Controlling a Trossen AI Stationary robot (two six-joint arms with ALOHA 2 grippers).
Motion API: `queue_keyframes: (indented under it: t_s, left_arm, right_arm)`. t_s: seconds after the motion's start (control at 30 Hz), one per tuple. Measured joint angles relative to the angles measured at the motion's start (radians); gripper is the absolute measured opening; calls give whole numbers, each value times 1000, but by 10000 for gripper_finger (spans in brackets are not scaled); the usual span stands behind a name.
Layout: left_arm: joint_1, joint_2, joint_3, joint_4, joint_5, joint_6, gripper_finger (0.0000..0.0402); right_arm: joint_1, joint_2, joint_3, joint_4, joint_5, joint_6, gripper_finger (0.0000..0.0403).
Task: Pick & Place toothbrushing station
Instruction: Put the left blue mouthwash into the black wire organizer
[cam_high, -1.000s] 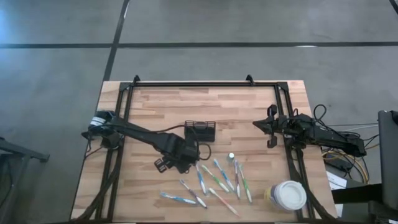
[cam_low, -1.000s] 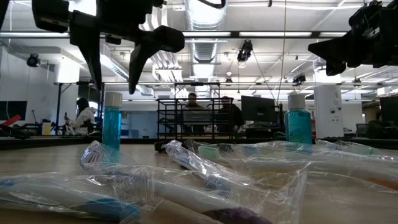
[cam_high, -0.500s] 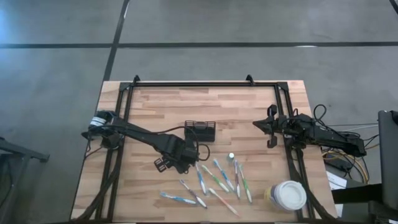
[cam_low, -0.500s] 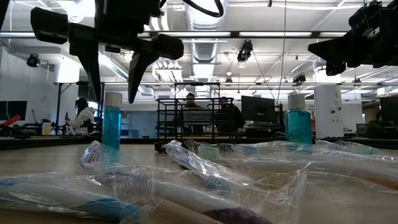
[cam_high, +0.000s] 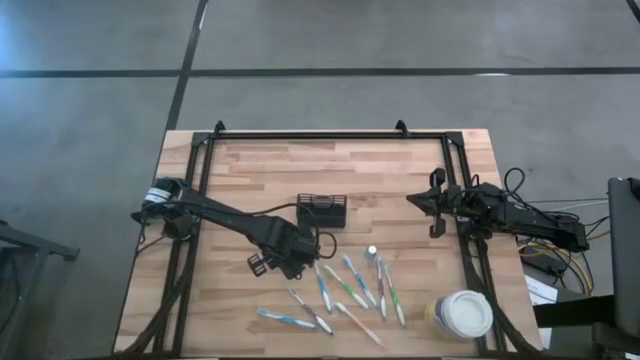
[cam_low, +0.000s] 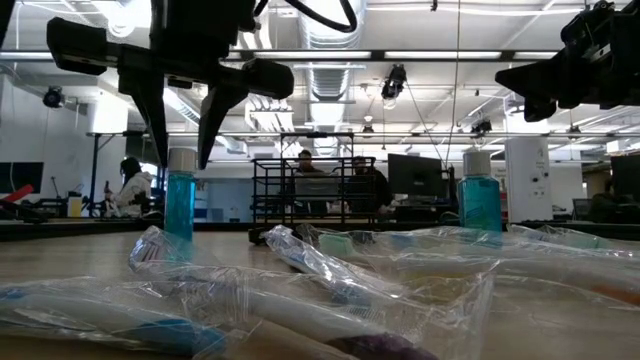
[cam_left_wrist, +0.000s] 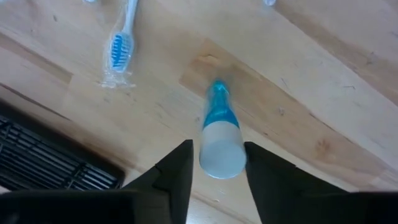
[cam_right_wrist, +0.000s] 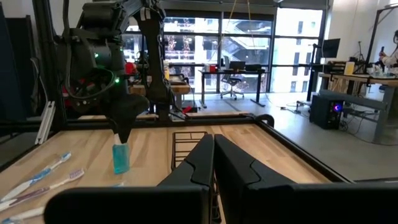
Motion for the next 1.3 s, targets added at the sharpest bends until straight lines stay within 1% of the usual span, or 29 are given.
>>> queue_keyframes:
  t_s: [0.23, 0.5, 0.77, 0.9, 1.1, 1.3]
  left_arm:
    - [0, -1, -12, 9, 41, -8, 98]
    - [0, -1, -5, 8, 54, -53, 97]
    - [8, -1, 31, 8, 60, -193, 97]
    - [26, -13, 52, 9, 107, -258, 97]
    - [56, -104, 55, 28, 137, -282, 97]
    - [128, -270, -7, 128, 205, -376, 97]
  right_arm:
    - [0, 0, 0, 0, 0, 0, 8]
    - [0, 0, 0, 0, 0, -1, 8]
    - [0, 0, 0, 0, 0, -1, 8]
    - [0, 0, 0, 0, 0, 0, 8]
    - [0, 0, 0, 1, 0, 0, 8]
    - [0, 1, 0, 1, 0, 1, 8]
